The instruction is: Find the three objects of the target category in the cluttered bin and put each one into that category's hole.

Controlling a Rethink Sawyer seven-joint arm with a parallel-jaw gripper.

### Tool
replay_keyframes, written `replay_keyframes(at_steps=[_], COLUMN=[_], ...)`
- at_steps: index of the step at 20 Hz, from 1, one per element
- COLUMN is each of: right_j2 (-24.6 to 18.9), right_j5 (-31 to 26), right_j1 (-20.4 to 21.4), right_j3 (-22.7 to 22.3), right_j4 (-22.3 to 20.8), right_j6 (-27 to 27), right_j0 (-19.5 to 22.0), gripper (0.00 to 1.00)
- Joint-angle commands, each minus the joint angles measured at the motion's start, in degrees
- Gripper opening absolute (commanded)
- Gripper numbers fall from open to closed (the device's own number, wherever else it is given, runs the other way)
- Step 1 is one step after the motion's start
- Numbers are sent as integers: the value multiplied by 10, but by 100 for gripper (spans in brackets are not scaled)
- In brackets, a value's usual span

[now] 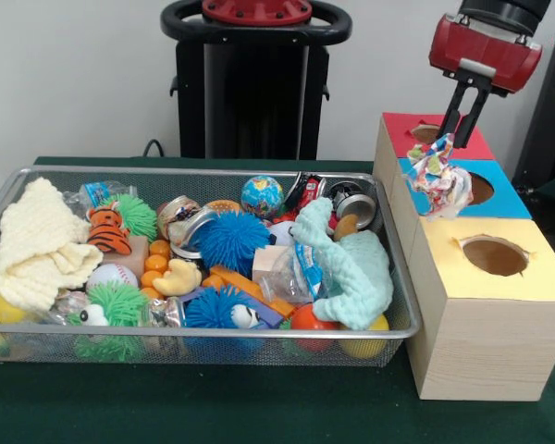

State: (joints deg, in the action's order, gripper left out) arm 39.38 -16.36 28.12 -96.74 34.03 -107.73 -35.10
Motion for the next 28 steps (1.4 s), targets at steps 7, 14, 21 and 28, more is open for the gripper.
replay_keyframes(at_steps=[7,14,21,28], right_j2=[-66,-52,-40,-47], right_j5=[-48,-72,-93,-70], right_j1=[-27,-40,-52,-65], right_j3=[51,73,91,92], right_j4=[41,39,46,46], right_j6=[-173,-179,-196,-196], right_j0=[1,-9,-18,-10], gripper=[0,0,0,0])
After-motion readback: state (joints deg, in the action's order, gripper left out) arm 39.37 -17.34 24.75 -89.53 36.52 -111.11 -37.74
